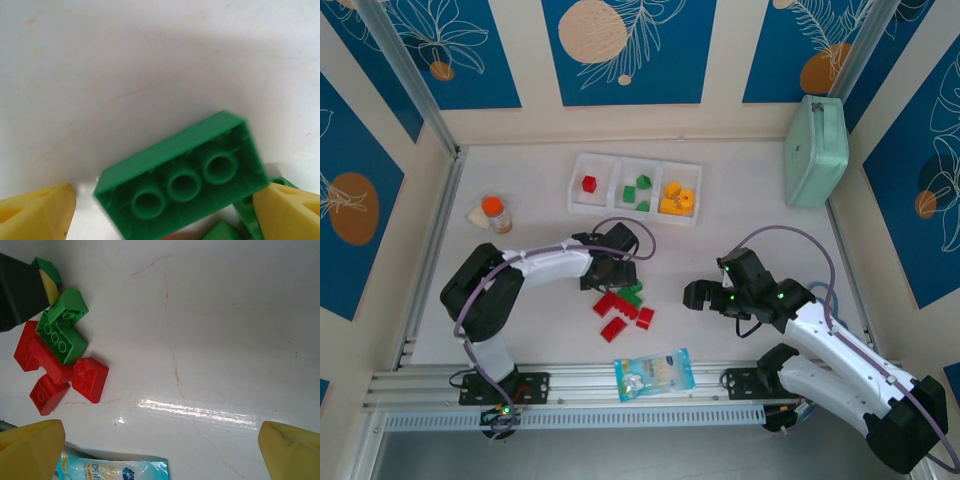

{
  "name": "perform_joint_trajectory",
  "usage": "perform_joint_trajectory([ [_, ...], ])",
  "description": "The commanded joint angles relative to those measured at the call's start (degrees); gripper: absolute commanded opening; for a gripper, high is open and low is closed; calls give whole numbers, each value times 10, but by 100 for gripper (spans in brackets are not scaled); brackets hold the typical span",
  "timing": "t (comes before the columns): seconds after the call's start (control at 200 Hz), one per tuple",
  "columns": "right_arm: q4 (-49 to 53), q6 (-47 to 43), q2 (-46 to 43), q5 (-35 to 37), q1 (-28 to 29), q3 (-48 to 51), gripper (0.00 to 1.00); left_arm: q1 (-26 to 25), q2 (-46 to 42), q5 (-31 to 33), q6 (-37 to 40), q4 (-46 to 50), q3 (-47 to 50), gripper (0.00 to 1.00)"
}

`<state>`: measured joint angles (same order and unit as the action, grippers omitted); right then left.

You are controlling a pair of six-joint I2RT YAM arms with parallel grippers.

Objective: Sort the legos into containers by color
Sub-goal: Pick up the lego from the center of the table.

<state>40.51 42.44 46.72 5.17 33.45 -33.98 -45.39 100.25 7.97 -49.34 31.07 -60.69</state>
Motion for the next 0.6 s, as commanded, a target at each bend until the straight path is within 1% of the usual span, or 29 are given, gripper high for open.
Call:
perform_joint_trajectory([
  [0.0,6,1,-6,-10,-3,1,100,-5,-19,23,-27,25,28,91],
  [0.085,2,4,-4,-14,-2,3,100,-7,-18,19,-36,11,32,89],
  [0.185,-3,7,-1,-20,-2,8,100,-8,-16,17,-46,-23,38,83],
  [0.415,6,9,-6,-15,1,11,100,-10,17,4,-41,-52,3,83],
  [0.595,13,8,-12,-11,0,11,100,-10,44,7,-16,-33,-36,84],
])
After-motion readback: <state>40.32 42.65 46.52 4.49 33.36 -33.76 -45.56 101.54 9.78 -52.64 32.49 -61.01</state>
